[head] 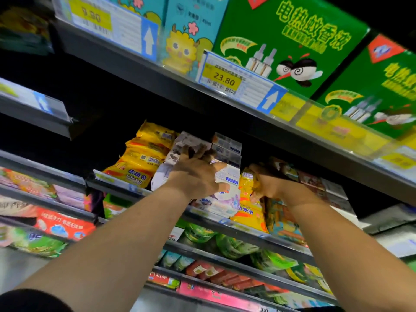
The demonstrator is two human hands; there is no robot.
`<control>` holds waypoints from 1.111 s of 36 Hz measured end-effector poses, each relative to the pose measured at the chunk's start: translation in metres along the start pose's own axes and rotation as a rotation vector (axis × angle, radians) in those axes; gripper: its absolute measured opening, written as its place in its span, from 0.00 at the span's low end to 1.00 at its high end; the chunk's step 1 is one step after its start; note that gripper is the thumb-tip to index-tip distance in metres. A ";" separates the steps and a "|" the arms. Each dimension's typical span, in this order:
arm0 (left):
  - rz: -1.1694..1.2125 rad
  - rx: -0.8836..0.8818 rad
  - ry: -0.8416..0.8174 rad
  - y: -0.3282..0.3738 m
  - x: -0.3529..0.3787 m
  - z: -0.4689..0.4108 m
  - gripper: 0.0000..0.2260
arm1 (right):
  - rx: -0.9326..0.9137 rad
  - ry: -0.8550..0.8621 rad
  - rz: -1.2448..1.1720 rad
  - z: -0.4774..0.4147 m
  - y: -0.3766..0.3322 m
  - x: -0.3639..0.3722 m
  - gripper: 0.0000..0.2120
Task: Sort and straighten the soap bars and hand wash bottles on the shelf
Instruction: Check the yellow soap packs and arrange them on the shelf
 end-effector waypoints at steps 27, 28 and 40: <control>0.667 -0.002 0.038 -0.007 -0.014 -0.003 0.24 | -0.182 0.682 -0.933 0.102 -0.013 0.035 0.11; 0.763 0.037 0.067 -0.006 -0.017 0.000 0.24 | -0.195 0.643 -0.983 0.106 -0.017 0.036 0.08; 0.094 0.534 0.114 0.020 -0.028 0.089 0.32 | -0.460 0.113 -1.581 0.146 -0.057 0.067 0.11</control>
Point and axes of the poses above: each hand's wrist, its own z-axis away from the middle knuckle, its own x-axis out of the palm, y = z × x, the point moved 2 cm from there along -z, towards the middle knuckle, and after that the axes turned 12 degrees about -y, right-handed, at the moved point
